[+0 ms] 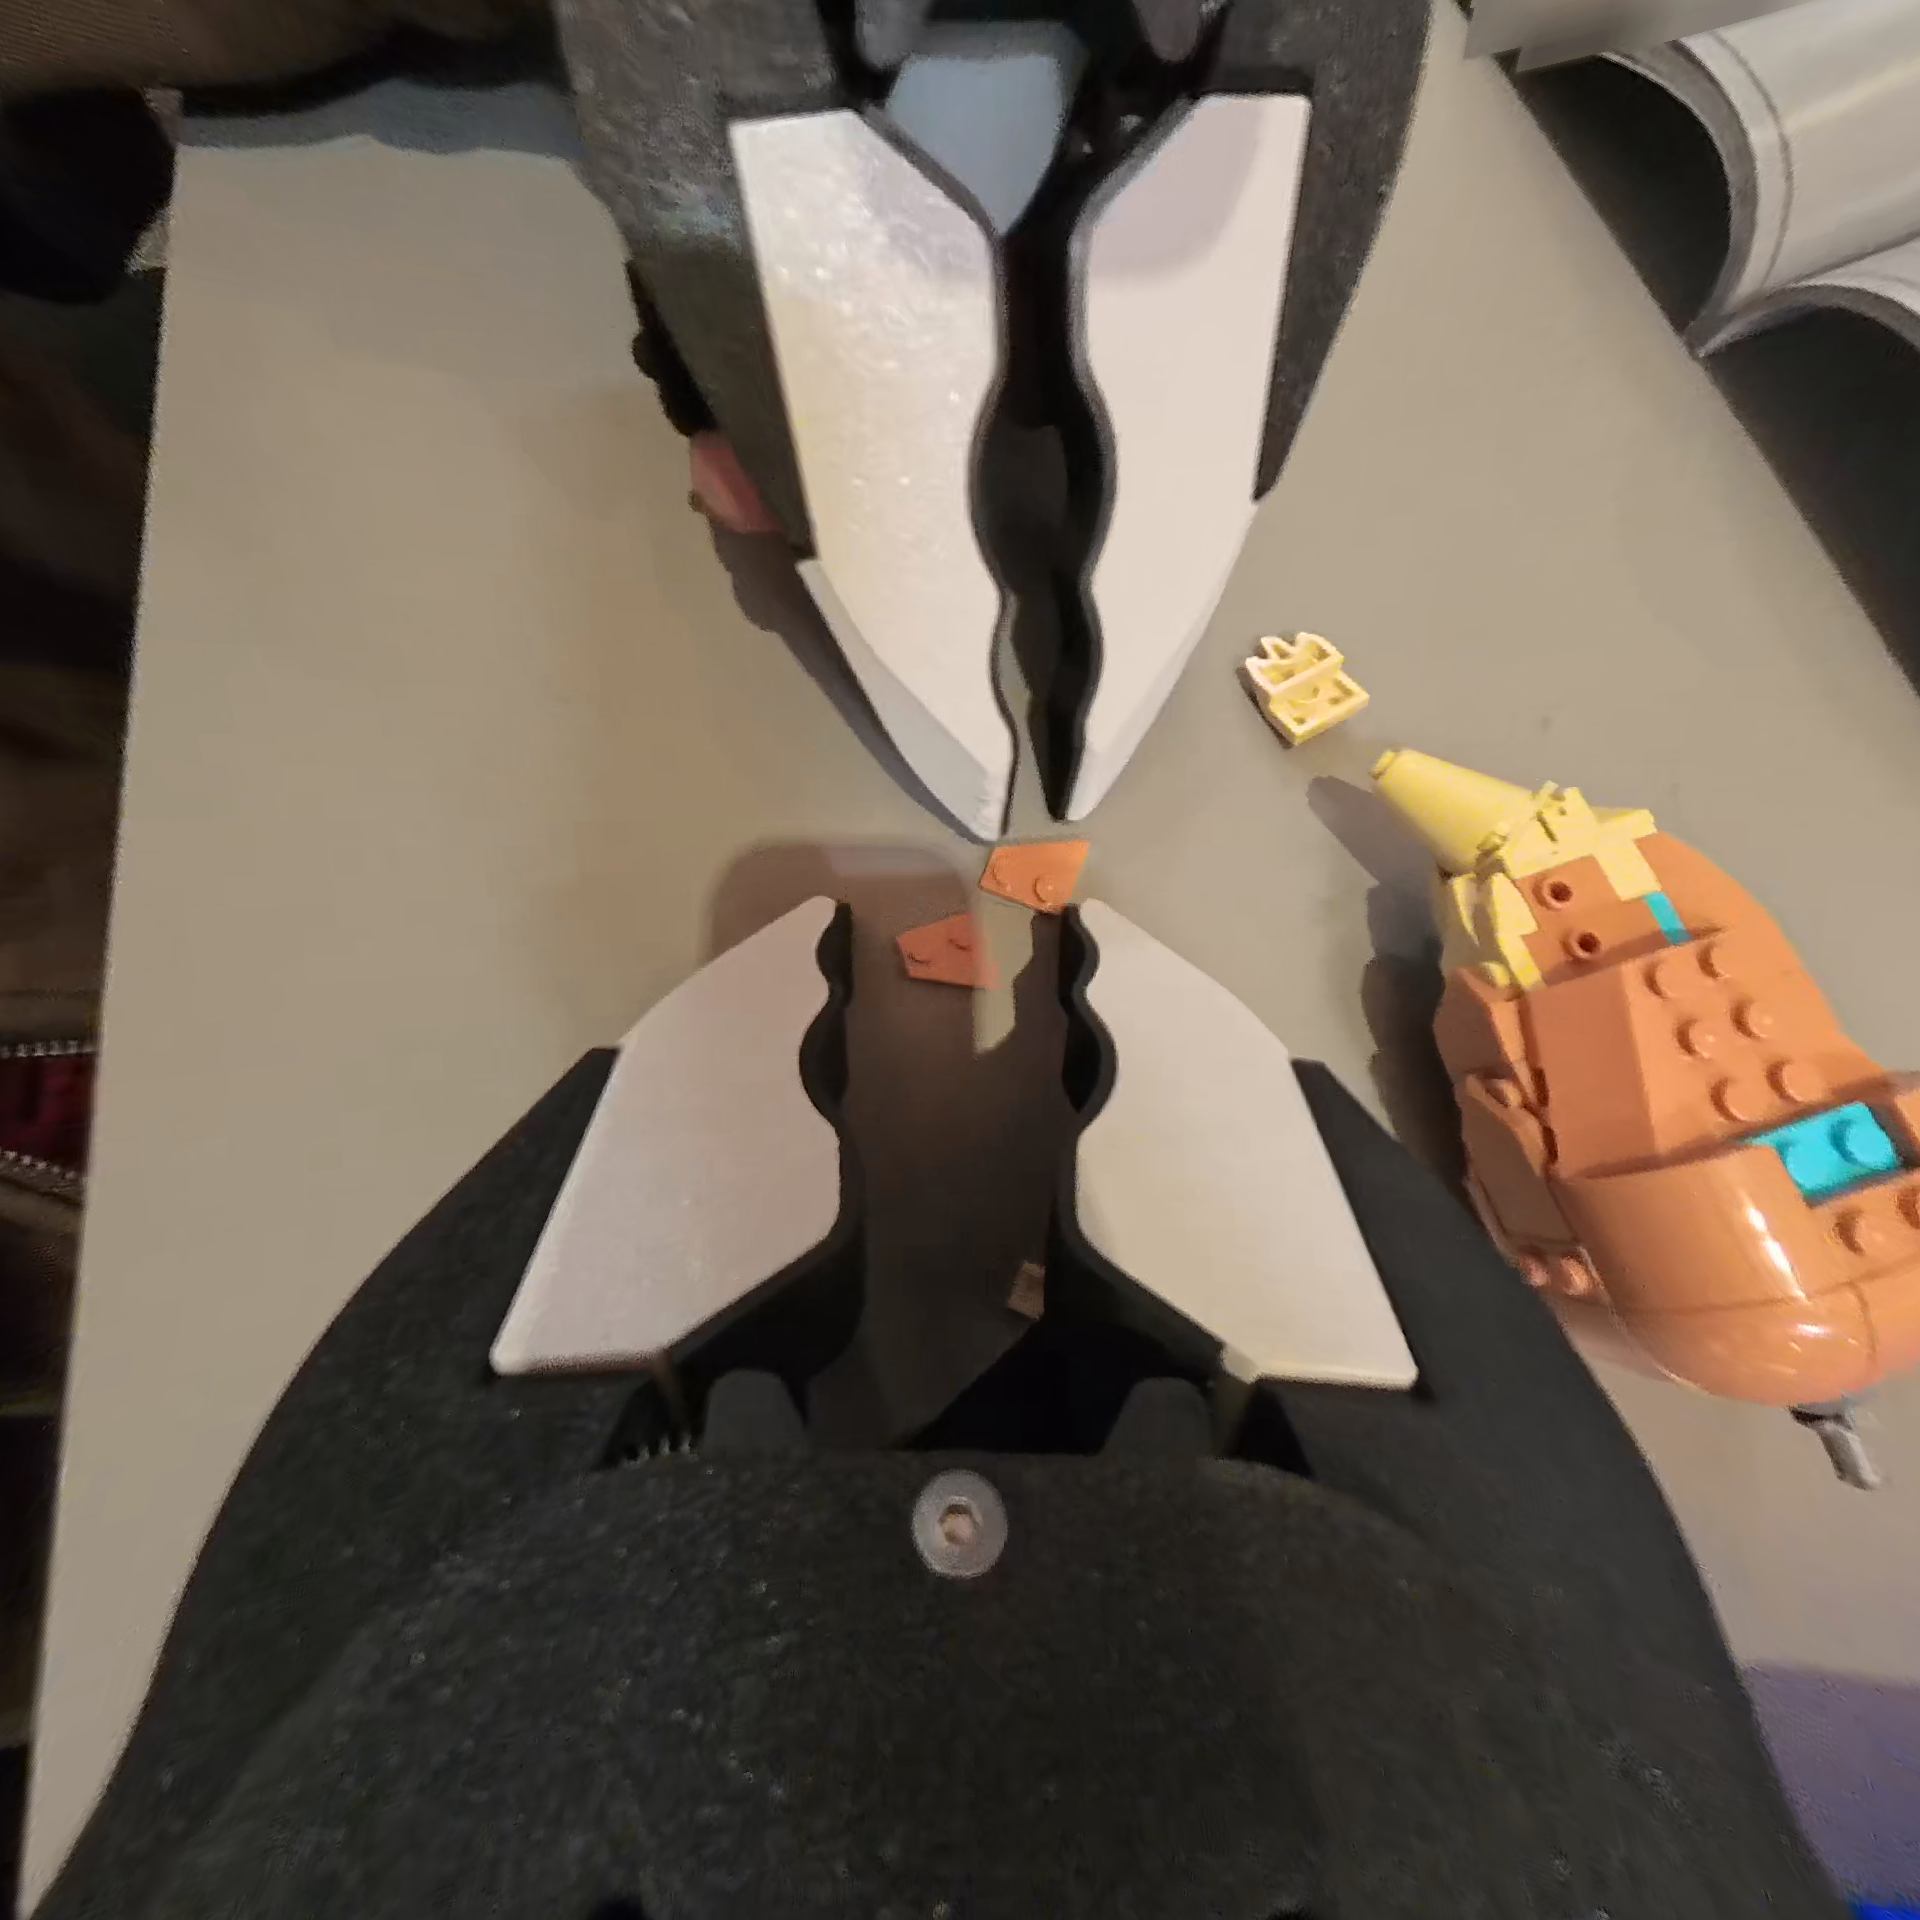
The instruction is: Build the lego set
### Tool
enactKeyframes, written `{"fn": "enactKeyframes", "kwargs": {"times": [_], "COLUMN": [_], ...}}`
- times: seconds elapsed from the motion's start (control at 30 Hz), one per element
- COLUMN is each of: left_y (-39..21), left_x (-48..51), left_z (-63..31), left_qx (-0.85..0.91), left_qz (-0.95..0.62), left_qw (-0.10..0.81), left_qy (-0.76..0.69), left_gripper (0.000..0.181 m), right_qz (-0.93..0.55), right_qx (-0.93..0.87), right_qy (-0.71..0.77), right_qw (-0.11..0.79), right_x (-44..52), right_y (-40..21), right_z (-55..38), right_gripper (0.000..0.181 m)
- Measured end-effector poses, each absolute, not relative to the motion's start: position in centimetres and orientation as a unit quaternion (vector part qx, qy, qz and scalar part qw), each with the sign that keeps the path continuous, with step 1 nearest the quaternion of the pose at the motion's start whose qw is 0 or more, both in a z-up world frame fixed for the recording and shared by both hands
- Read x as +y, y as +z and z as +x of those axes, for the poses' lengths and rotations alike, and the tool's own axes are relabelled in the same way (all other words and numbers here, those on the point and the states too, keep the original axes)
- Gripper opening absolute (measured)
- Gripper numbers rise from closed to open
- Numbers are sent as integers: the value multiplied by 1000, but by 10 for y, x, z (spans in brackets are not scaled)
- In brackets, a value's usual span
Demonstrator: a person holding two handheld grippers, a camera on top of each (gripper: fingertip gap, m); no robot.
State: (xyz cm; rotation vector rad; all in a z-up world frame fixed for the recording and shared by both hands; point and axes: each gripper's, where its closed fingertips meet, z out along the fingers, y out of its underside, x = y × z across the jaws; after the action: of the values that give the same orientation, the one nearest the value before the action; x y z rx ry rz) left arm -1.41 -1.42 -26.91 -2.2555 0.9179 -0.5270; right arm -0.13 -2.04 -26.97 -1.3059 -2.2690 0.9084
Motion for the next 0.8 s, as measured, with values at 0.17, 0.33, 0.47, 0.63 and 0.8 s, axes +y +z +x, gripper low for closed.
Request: {"fn": "enactKeyframes", "kwargs": {"times": [0.17, 0.33, 0.47, 0.63, 0.8], "left_y": [-269, -264, -258, -266, -270], "left_x": [-21, -27, -25, -24, -24], "left_z": [-13, -15, -3, -8, -6], "left_qx": [352, 334, 254, 198, 184], "left_qz": [-857, -864, -874, -896, -906], "left_qw": [318, 334, 380, 390, 378], "left_qy": [-204, -174, -166, -73, -51], "left_gripper": [11, 19, 20, 24, 21], "right_qz": [-443, -448, -456, -464, -478], "right_qx": [-816, -809, -798, -787, -776], "right_qy": [328, 334, 338, 341, 326], "right_qw": [175, 183, 200, 223, 252], "right_x": [-36, -34, -29, -19, 0], "right_y": [-269, -266, -262, -258, -257], "right_z": [3, 4, 7, 14, 29], "right_gripper": [39, 39, 38, 38, 38]}}
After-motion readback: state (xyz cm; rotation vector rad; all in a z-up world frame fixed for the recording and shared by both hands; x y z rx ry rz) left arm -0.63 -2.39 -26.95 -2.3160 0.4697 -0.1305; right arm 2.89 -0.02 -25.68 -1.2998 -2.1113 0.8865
